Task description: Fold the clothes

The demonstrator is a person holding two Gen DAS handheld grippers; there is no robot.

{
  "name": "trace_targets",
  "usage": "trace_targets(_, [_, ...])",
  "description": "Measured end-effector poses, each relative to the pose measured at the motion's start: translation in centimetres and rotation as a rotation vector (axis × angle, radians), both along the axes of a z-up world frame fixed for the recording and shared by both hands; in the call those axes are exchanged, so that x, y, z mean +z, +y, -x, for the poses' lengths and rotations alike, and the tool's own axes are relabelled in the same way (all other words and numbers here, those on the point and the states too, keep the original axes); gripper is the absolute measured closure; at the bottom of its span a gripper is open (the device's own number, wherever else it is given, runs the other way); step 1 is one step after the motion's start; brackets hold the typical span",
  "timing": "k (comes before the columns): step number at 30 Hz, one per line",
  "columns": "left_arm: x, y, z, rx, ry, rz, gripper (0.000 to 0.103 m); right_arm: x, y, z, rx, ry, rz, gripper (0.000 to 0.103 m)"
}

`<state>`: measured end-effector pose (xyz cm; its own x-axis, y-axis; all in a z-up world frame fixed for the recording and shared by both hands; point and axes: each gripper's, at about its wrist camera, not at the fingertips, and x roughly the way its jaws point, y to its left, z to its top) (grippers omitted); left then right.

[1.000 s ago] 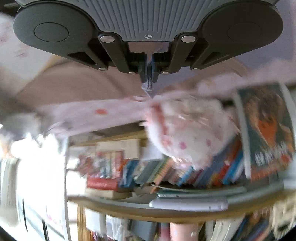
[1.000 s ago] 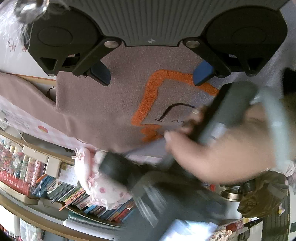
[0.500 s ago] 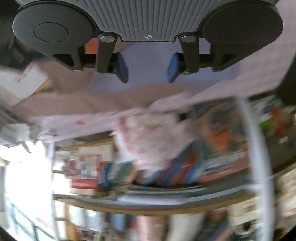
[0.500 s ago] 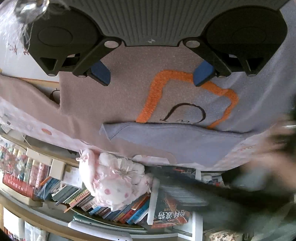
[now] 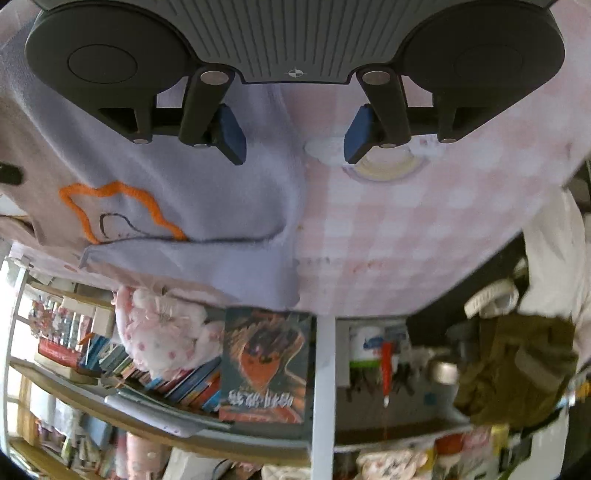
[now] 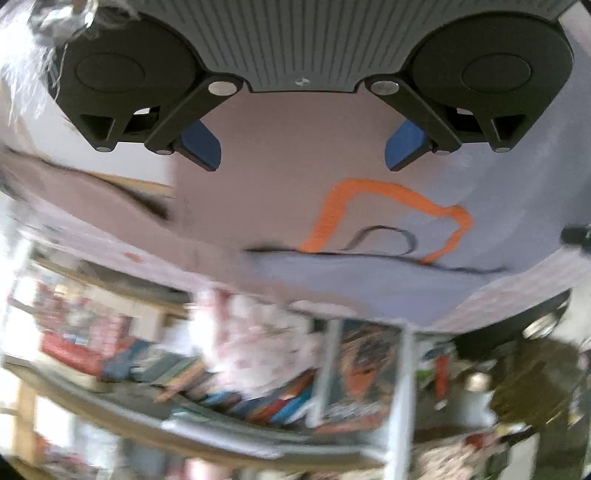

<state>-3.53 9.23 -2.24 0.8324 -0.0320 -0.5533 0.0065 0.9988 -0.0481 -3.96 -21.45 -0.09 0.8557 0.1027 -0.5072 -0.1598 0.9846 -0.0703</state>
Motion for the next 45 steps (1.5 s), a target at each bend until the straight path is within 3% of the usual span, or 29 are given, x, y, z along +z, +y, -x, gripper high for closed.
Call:
trace_targets(5, [-0.7,0.2,0.5,0.021,-0.029,0.049,0.043,0.6,-3.2,2.7,-0.107,0.02,-0.087,0.013])
trace_targets(10, [-0.7,0.6,0.8,0.019,-0.029,0.07,0.047,-0.2,-3.6,3.3,-0.11,0.114,-0.075,0.043])
trace_targets(13, [-0.7,1.0,0.6,-0.002,-0.03,0.122,0.05,-0.6,-3.7,4.0,-0.112,0.123,-0.071,0.049])
trace_targets(15, [-0.9,1.5,0.5,-0.025,-0.033,0.195,0.061,-0.6,-3.8,4.3,-0.114,0.121,-0.07,0.057])
trace_targets(17, [-1.0,2.0,0.2,-0.042,-0.023,0.258,0.088,-0.6,-3.9,4.5,-0.114,0.119,-0.07,0.064])
trace_targets(18, [-1.1,2.2,-0.1,-0.045,-0.01,0.28,0.095,-0.6,-4.0,4.6,-0.111,0.118,-0.073,0.066])
trace_targets(22, [-1.0,3.6,-0.9,-0.027,-0.012,0.317,0.098,-0.4,-3.8,4.3,-0.087,0.119,-0.096,0.083])
trace_targets(26, [-0.8,5.0,-1.7,-0.009,-0.014,0.354,0.098,-0.5,-3.0,3.4,-0.068,0.112,-0.116,0.084])
trace_targets(38, [-0.7,6.0,-3.1,0.031,0.011,0.274,0.097,-0.7,-0.3,1.3,-0.027,0.088,-0.069,0.085])
trace_targets(45, [0.1,5.1,-1.3,0.04,-0.016,0.19,0.094,-0.8,-0.2,1.5,-0.017,0.081,-0.059,0.084])
